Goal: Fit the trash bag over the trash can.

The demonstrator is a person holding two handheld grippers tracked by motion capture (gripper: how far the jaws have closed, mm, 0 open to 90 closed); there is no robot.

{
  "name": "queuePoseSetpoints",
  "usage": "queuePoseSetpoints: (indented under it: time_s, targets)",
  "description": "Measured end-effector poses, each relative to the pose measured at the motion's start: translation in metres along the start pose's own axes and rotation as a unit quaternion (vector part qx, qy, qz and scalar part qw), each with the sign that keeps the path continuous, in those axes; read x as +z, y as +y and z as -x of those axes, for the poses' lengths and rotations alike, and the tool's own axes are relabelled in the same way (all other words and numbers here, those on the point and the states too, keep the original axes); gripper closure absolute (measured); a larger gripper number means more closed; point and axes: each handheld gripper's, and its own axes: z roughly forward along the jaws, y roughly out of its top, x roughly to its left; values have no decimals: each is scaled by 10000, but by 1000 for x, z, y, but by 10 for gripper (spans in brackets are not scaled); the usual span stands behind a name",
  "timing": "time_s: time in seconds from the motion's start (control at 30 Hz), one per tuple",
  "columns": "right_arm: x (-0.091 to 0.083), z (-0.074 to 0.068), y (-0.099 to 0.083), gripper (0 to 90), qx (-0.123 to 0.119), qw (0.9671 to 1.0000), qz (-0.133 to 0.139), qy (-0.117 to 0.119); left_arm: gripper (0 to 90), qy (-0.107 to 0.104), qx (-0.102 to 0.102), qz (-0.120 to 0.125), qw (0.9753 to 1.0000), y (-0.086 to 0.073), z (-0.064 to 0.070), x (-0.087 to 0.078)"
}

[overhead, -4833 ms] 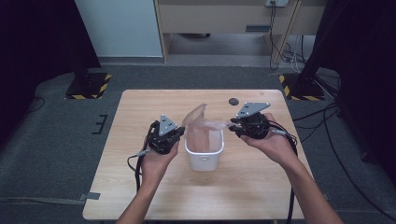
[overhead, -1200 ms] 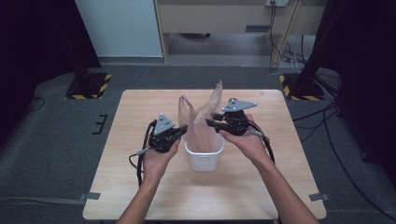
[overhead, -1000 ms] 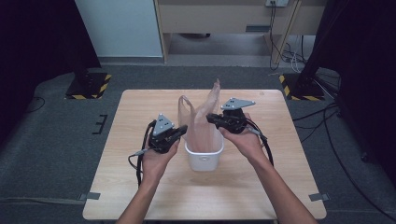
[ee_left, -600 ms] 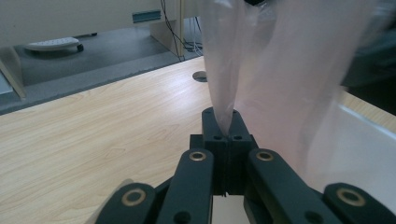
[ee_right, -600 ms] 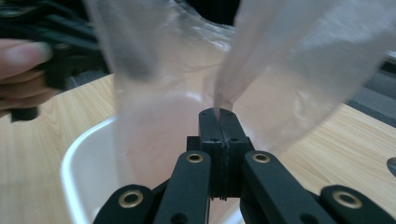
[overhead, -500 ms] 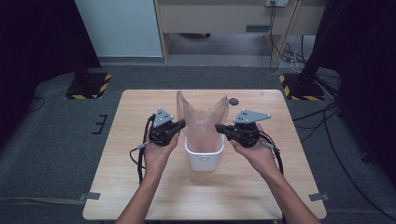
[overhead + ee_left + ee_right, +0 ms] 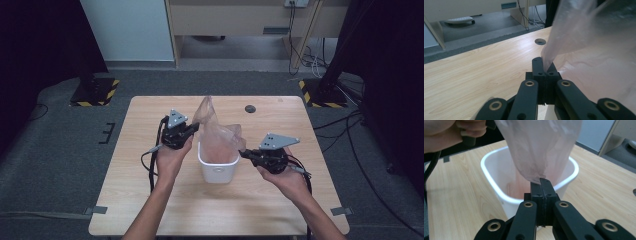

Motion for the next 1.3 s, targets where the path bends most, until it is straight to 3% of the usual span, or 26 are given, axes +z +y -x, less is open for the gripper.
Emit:
queuePoseSetpoints:
  time_s: [0.43, 0.73, 0.9, 1.3]
  targets:
    - [-1, -9, -17, 900, -177, 9995, -182, 212, 900, 51, 47, -72, 9999, -10, -4, 6]
    - [1, -15, -23, 900, -412, 9976, -482, 288, 891, -93, -135, -98, 9998, -23, -6, 15]
    - [5, -16, -25, 900, -475, 9968, -596, 251, 872, -96, -140, -83, 9998, -26, -5, 18]
    - [12, -14, -34, 900, -472, 9948, -849, 302, 900, -221, -303, -165, 9992, -32, -9, 24]
